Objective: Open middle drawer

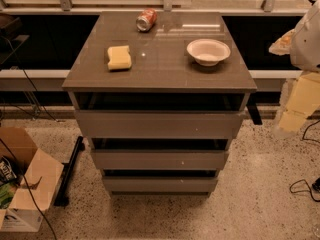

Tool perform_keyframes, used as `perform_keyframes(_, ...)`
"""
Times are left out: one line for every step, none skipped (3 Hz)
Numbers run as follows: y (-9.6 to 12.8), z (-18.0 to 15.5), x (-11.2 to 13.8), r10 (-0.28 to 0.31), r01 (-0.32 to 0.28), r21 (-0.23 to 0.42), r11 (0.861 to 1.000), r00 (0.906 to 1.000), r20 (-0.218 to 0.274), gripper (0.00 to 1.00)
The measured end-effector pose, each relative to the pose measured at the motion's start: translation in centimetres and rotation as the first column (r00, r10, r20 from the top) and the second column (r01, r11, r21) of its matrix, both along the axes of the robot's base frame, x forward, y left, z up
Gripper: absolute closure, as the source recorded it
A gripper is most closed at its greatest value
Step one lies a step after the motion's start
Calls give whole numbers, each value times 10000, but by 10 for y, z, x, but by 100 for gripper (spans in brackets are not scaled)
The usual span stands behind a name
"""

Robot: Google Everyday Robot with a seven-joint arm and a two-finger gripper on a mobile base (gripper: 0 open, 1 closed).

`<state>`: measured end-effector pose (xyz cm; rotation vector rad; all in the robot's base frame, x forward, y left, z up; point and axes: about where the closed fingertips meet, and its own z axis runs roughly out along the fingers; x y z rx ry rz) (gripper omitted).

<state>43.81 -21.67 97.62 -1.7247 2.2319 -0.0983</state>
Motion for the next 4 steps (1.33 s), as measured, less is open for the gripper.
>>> perform_keyframes(0, 0, 0, 0, 0, 0, 10000, 10000, 0, 0)
perform_keyframes(5, -3, 5, 70, -74, 99, 9999, 9990, 441, 0)
perform_keyframes(14, -33, 19, 94, -177, 765, 9969, 9942, 1075, 0)
perform_keyframes(19, -51, 33, 9, -240, 1470, 9888, 9879, 1554, 0)
